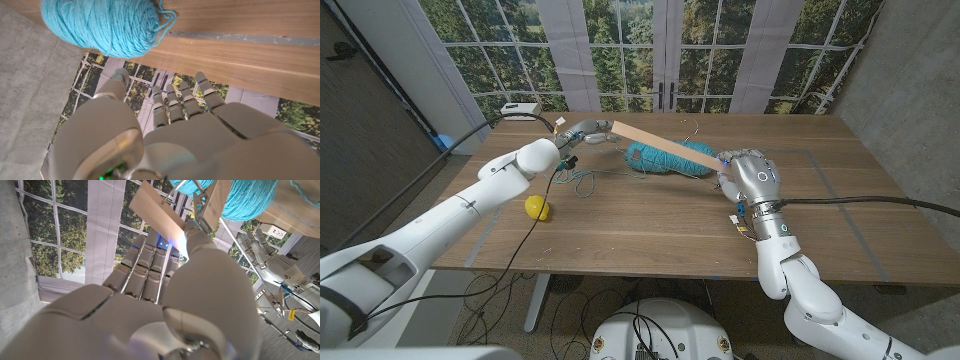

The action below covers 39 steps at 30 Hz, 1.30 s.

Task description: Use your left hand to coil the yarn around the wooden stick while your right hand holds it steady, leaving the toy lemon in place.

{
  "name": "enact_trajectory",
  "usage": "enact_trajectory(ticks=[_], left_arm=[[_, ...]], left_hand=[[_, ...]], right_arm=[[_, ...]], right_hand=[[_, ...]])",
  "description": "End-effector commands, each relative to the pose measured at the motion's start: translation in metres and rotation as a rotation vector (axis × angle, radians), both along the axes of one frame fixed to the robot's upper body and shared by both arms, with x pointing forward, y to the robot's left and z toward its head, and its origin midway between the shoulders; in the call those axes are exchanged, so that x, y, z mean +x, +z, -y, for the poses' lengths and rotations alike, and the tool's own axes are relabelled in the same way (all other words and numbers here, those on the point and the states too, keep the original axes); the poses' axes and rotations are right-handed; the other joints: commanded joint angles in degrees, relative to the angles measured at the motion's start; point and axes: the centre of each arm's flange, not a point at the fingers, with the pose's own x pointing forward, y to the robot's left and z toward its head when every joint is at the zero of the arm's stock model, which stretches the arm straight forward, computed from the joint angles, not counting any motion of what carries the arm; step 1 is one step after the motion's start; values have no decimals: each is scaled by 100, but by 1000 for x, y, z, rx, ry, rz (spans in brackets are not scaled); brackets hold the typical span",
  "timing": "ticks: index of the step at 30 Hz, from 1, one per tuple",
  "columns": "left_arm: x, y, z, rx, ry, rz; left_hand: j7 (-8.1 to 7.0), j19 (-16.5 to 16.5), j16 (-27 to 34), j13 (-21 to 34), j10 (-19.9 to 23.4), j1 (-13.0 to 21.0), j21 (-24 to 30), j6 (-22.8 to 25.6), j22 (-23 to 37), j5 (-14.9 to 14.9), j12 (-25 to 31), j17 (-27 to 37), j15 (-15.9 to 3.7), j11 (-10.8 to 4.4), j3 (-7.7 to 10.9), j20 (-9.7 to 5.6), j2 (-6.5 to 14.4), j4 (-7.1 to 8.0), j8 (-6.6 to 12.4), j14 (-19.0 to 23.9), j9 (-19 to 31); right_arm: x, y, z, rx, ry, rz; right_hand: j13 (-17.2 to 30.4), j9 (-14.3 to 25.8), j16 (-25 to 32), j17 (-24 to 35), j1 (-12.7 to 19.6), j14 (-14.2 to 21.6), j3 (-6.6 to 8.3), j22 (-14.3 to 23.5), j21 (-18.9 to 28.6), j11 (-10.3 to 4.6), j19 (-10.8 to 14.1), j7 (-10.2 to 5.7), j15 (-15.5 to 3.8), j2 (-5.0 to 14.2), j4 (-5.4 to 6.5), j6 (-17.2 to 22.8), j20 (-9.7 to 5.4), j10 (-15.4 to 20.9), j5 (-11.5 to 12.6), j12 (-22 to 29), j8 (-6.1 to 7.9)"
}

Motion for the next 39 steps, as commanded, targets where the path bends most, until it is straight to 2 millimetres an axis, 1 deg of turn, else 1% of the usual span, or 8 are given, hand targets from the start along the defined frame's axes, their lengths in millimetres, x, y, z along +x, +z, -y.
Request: enact_trajectory(ticks=[1, 8, 13, 20, 32, 36, 38, 39], left_arm=[[8, 29, 22, 155, 42, 28], [14, 43, 39, 247, 22, 5], [15, 51, 50, 303, 7, -15], [11, 71, 58, 399, 38, -25], [-1, 105, 69, 587, 107, -76], [-3, 110, 72, 627, 127, -80], [-2, 111, 74, 652, 145, -95], [-1, 111, 75, 665, 153, -98]], left_hand=[[-29, 88, 56, 15, 154, 224, 44, 162, 27, 28, 49, 10, -45, -50, -38, 27, 5, -11, 22, 123, 16], [-24, 84, 5, 16, 90, 416, 32, 95, 26, 33, -18, 8, -40, -38, -83, 2, -61, -24, -66, 74, 17], [24, 42, -54, 23, -61, 490, -7, -43, 24, 53, -128, 13, 17, 18, -278, 11, -314, 21, -201, -1, 20], [-4, 36, -59, 28, 18, 557, -28, 50, 25, 106, -133, 16, 23, -14, -417, 39, -473, 48, -221, 14, 24], [-1, 44, -103, 32, -36, 897, -45, 27, 30, 198, -204, 23, 0, -51, -451, 33, -458, 31, -291, -89, 32], [-29, 43, -104, 34, -10, 1104, -55, 129, 32, 223, -219, 27, -45, -142, -459, -8, -406, 34, -279, -118, 37], [-17, 47, -95, 35, 82, 1247, -62, 268, 33, 222, -204, 29, -67, -262, -474, -25, -367, 40, -249, -115, 41], [-30, 50, -95, 35, 86, 1279, -62, 291, 34, 219, -207, 29, -90, -271, -478, -32, -357, 42, -247, -121, 41]], right_arm=[[-3, 0, 4, 24, 3, 32], [-2, -1, 6, 31, 2, 32], [-2, 0, 9, 36, 2, 36], [-1, 2, 13, 49, 10, 34], [2, 2, 15, 54, 11, 26], [3, 2, 15, 56, 10, 25], [3, 2, 16, 59, 12, 24], [3, 2, 16, 60, 9, 24]], right_hand=[[858, 776, -30, 18, 323, 80, -6, 10, 37, -326, 63, -443, -715, 371, 16, 895, 15, 354, 69, 62, 352], [864, 758, -59, 32, 325, 97, -12, 8, 58, -328, 59, -439, -716, 366, 16, 896, 18, 355, 83, 69, 360], [851, 747, -82, 49, 327, 109, -20, 6, 78, -320, 54, -431, -709, 365, 17, 893, 23, 363, 94, 68, 368], [850, 729, -118, 71, 316, 136, -35, 2, 108, -327, 50, -423, -699, 362, 27, 887, 33, 360, 110, 71, 378], [831, 696, -168, 112, 330, 166, -51, -4, 149, -320, 33, -431, -704, 353, 18, 884, 34, 364, 133, 69, 393], [828, 685, -188, 119, 325, 169, -54, -6, 165, -313, 39, -428, -699, 358, 24, 889, 43, 370, 139, 71, 398], [824, 680, -196, 122, 321, 170, -57, -6, 171, -314, 40, -429, -695, 357, 27, 888, 45, 368, 141, 69, 399], [828, 677, -201, 125, 315, 176, -61, -7, 172, -315, 29, -431, -694, 357, 31, 885, 38, 356, 142, 67, 399]])
